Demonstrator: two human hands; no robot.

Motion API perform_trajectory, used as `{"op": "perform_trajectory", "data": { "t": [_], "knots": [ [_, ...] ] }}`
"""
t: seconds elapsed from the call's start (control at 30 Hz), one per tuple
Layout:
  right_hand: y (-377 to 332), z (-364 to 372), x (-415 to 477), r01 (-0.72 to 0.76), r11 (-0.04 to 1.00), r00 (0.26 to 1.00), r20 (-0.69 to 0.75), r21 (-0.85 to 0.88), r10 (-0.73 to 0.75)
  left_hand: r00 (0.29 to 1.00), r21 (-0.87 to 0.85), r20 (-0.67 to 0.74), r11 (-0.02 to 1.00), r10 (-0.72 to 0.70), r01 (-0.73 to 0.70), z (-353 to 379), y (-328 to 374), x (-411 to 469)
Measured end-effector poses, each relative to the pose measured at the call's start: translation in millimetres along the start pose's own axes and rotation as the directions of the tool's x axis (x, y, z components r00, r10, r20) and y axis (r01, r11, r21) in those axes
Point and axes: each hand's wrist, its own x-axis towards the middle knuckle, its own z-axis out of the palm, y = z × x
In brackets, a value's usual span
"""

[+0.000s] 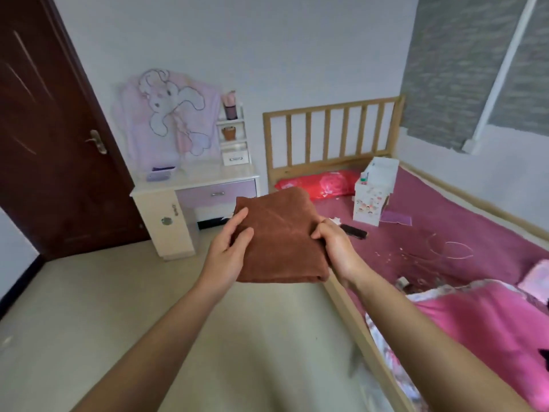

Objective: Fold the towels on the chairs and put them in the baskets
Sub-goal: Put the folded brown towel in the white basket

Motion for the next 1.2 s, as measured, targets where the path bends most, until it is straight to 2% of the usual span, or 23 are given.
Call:
{"op": "perform_trajectory", "data": {
  "t": [0.27, 0.37, 0.53, 0.67, 0.97, 1.13, 1.2],
  "knots": [
    [16.7, 42.6, 207.2, -0.068, 0.998, 0.984, 0.164, -0.016, 0.069, 0.984, -0.092, -0.138, 0.991, -0.110, 0.098, -12.2, -68.4, 170.8],
    [8.1, 74.5, 278.4, -0.113, 0.994, 0.965, 0.239, -0.011, 0.112, 0.974, -0.054, -0.192, 0.993, -0.117, 0.109, -37.6, -76.8, 229.9],
    [13.1, 154.0, 391.5, -0.197, 0.978, 0.908, 0.363, -0.073, 0.210, 0.942, -0.005, -0.309, 0.991, -0.128, 0.133, -97.0, -98.9, 315.2],
    [36.1, 240.8, 474.6, -0.170, 0.974, 0.873, 0.435, -0.150, 0.219, 0.907, 0.014, -0.401, 0.989, -0.129, 0.146, -161.2, -145.0, 387.8],
    [53.5, 405.3, 642.8, -0.165, 0.968, 0.884, 0.406, -0.188, 0.229, 0.885, -0.075, -0.432, 0.985, -0.174, 0.157, -295.6, -209.6, 572.4],
    [56.7, 460.1, 747.5, -0.169, 0.964, 0.906, 0.353, -0.207, 0.235, 0.877, -0.131, -0.398, 0.963, -0.267, 0.234, -347.1, -248.0, 688.4],
    [67.9, 474.9, 793.3, -0.185, 0.956, 0.904, 0.343, -0.226, 0.256, 0.882, -0.095, -0.375, 0.958, -0.285, 0.269, -357.3, -271.3, 731.4]
  ]
}}
